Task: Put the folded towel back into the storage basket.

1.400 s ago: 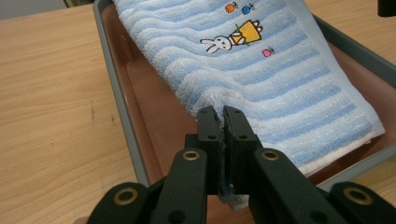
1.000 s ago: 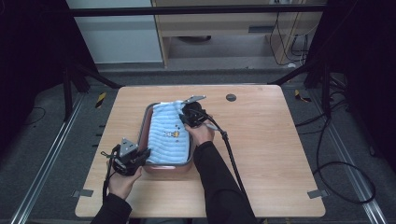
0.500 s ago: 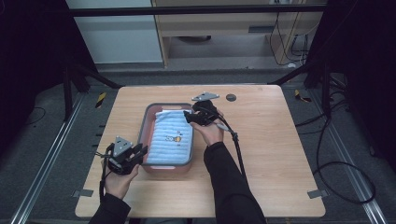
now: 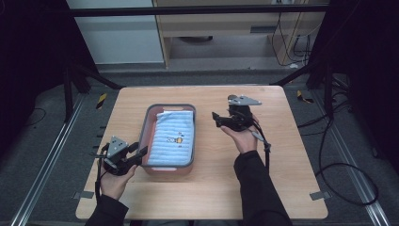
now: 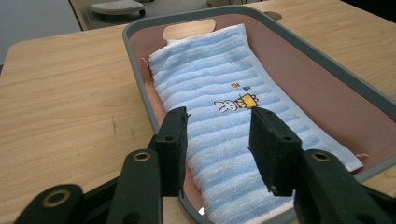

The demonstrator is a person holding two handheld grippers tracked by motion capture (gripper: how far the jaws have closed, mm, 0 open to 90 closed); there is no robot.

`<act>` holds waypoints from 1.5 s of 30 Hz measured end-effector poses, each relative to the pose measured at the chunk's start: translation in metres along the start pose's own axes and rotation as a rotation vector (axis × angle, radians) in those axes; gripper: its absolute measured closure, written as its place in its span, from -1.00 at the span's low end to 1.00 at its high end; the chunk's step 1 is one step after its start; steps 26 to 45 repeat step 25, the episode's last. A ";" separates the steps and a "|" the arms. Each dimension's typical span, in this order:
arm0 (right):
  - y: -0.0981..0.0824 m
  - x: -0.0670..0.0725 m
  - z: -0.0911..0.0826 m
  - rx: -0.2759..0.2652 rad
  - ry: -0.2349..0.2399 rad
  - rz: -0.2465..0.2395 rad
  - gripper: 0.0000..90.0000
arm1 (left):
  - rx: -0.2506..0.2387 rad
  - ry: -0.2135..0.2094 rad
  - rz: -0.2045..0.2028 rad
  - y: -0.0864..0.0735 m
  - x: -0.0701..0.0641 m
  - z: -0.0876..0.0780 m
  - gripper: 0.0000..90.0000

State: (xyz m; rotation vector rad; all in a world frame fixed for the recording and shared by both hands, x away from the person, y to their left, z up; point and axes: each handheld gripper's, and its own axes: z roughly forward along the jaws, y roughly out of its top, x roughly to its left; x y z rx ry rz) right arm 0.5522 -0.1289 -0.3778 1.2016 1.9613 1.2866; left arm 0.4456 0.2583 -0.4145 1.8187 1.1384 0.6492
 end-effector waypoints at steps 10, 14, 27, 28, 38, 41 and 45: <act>-0.039 -0.047 -0.051 0.020 -0.052 0.061 -0.51 | -0.042 -0.010 0.011 -0.001 0.010 -0.002 -0.19; -0.057 -0.060 -0.066 0.016 -0.064 0.081 -0.51 | -0.038 -0.003 0.018 -0.003 0.013 -0.001 -0.27; -0.106 -0.084 -0.102 -0.042 -0.109 0.092 -0.59 | -0.039 0.024 0.013 -0.009 0.029 -0.009 -0.39; -0.106 -0.084 -0.102 -0.042 -0.109 0.092 -0.59 | -0.039 0.024 0.013 -0.009 0.029 -0.009 -0.39; -0.106 -0.084 -0.102 -0.042 -0.109 0.092 -0.59 | -0.039 0.024 0.013 -0.009 0.029 -0.009 -0.39; -0.106 -0.084 -0.102 -0.042 -0.109 0.092 -0.59 | -0.039 0.024 0.013 -0.009 0.029 -0.009 -0.39; -0.106 -0.084 -0.102 -0.042 -0.109 0.092 -0.59 | -0.039 0.024 0.013 -0.009 0.029 -0.009 -0.39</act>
